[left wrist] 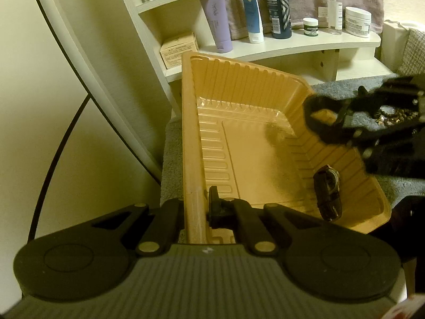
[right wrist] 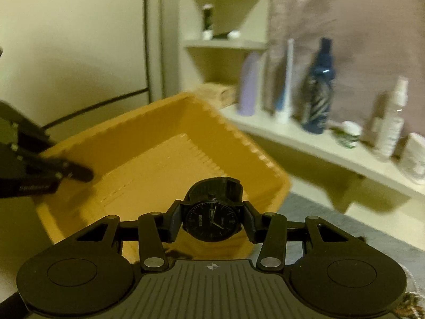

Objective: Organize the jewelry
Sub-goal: 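Grasp the second black watch with the right gripper and drop it in the tray, then grasp the black cylindrical item with the right gripper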

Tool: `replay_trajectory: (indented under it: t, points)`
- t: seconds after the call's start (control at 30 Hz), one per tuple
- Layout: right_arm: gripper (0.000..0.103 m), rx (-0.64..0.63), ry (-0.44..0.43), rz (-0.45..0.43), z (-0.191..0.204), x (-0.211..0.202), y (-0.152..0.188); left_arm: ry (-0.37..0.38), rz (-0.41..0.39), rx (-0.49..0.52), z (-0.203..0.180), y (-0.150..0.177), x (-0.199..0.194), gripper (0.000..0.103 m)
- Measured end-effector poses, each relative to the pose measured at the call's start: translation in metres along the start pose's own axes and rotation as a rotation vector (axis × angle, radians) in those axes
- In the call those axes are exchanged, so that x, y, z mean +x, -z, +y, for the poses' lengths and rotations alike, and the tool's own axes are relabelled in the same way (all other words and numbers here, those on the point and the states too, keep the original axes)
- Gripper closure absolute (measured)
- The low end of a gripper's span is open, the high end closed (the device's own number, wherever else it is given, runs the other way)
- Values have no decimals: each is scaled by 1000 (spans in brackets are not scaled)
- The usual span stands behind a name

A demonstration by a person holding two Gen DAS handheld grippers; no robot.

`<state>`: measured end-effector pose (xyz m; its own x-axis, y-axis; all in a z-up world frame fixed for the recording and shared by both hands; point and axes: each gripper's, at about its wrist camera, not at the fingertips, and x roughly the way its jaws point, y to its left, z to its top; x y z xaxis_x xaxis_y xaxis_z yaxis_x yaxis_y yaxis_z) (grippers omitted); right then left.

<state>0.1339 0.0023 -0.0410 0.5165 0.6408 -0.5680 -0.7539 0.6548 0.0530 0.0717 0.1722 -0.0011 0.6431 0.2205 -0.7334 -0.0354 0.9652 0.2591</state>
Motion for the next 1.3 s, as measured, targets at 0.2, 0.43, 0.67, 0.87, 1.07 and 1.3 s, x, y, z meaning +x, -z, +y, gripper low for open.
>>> replay_trajectory:
  t: [0.2,0.43,0.67,0.87,1.07,1.3]
  points:
    - [56,3,-32,36,6,18,8,1,0,-1,1,0,0,100]
    - [52,22,-55,34,2,22,15,4,1,-2,1,1,0,100]
    - [47,70,12,-20,-9,3,13,5,1,-2,2,1,2,100]
    - [43,142,111,-34,-31,-17,23,4,0,1,3,1,2,100]
    - [42,209,238,-18,-60,-37,43,5,-1,1,3,1,2,100]
    - [41,269,395,29,-96,-54,77,5,-7,4,2,1,2,100]
